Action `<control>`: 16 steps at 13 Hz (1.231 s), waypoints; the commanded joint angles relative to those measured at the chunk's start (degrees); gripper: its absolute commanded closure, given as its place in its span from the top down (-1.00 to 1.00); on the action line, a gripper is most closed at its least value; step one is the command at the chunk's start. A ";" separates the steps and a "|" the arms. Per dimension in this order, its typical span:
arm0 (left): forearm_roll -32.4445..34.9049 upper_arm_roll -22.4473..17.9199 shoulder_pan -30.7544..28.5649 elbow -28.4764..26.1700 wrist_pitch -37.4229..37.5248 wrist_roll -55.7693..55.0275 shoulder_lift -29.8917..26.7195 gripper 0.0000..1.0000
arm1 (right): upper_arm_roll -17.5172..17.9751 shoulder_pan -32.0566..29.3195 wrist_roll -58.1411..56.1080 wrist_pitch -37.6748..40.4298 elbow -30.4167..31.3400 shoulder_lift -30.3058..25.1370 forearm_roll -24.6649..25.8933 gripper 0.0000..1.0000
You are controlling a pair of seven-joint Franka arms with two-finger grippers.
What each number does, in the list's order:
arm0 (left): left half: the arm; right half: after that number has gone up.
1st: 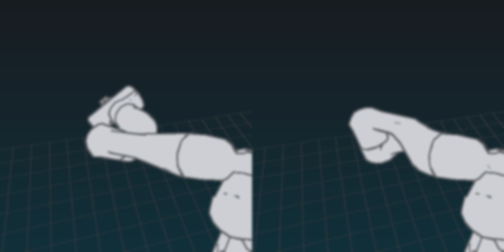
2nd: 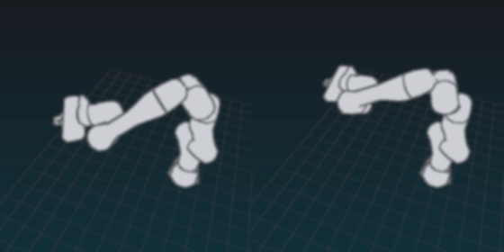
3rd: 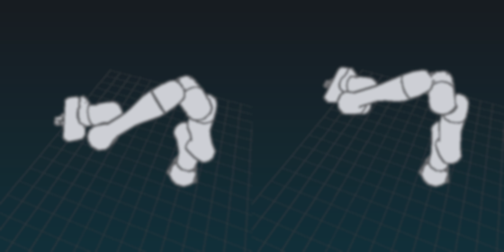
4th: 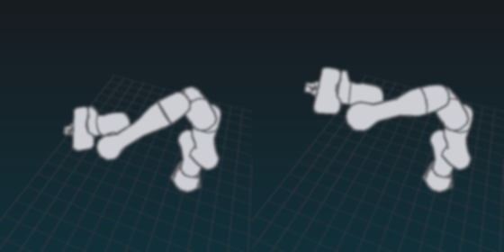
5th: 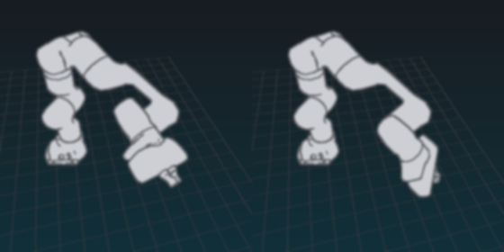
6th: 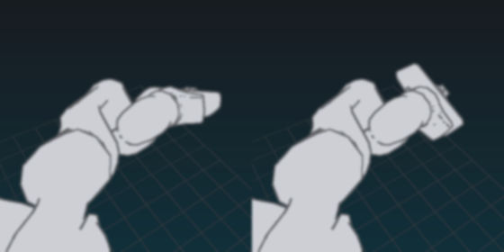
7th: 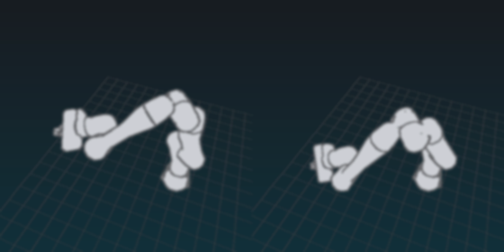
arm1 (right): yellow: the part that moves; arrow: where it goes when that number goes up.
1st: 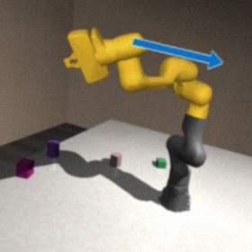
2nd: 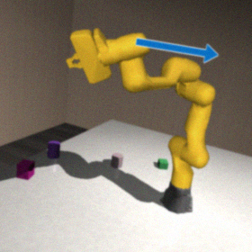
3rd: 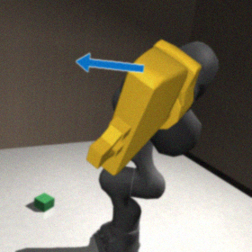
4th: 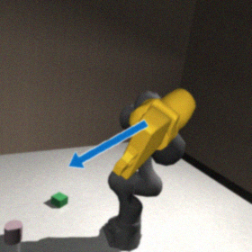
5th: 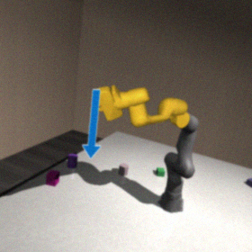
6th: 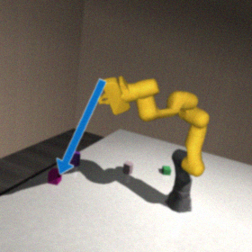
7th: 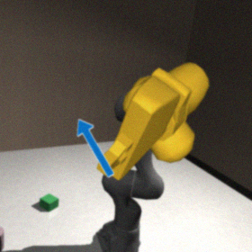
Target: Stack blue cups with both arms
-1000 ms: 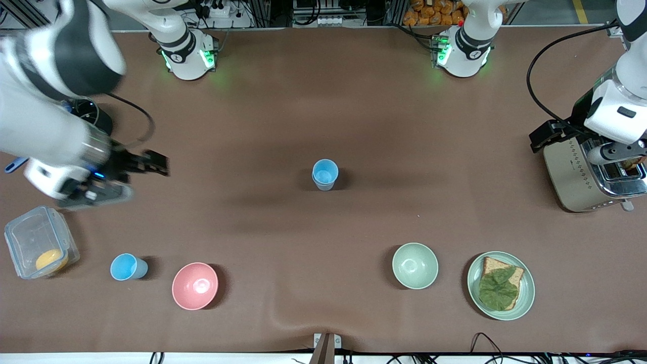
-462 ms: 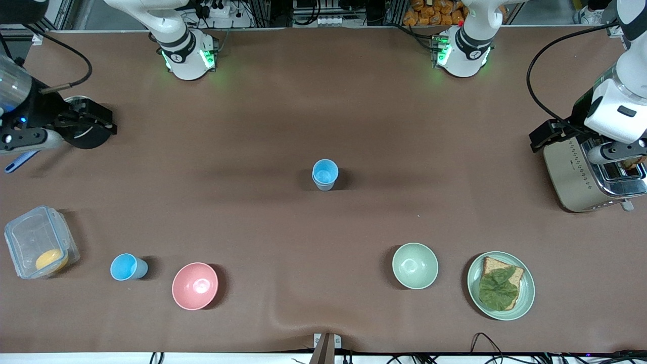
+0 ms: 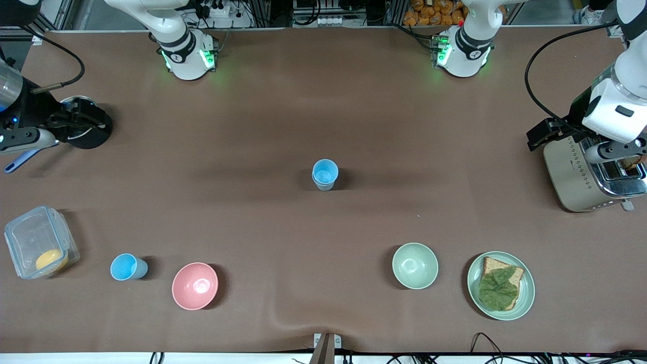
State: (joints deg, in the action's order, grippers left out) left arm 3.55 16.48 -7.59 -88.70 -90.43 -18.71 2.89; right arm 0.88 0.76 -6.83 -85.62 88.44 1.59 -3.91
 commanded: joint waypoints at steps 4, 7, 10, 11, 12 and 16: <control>-1.09 -0.22 -0.41 0.63 1.14 1.22 -0.07 1.00 | 0.09 -1.72 -1.61 -0.60 0.85 -1.06 0.74 1.00; -0.83 -0.49 -0.41 0.63 1.22 1.22 -0.16 1.00 | 0.00 -2.95 -1.69 -0.51 0.76 -1.06 0.92 1.00; -0.74 -0.57 -0.41 0.63 1.22 1.22 -0.16 1.00 | 0.00 -4.44 -1.52 0.19 -0.02 -1.15 1.01 1.00; -0.65 -0.49 -0.24 0.63 1.22 1.22 -0.07 1.00 | 0.00 -4.80 -1.52 0.28 -0.46 -1.15 1.53 1.00; -0.65 -0.49 -0.32 0.63 1.22 1.22 -0.07 1.00 | 0.09 -4.80 -1.43 0.72 -0.90 -1.15 2.41 1.00; -0.74 -0.57 -0.41 0.63 1.22 1.22 0.01 1.00 | 0.09 -4.80 -1.43 0.63 -1.08 -0.71 2.94 1.00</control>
State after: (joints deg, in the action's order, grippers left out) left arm 3.47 16.06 -7.75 -88.70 -90.12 -18.71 2.91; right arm 0.11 -3.04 -7.65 -85.62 87.43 1.55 -1.98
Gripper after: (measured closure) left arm 0.000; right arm 0.000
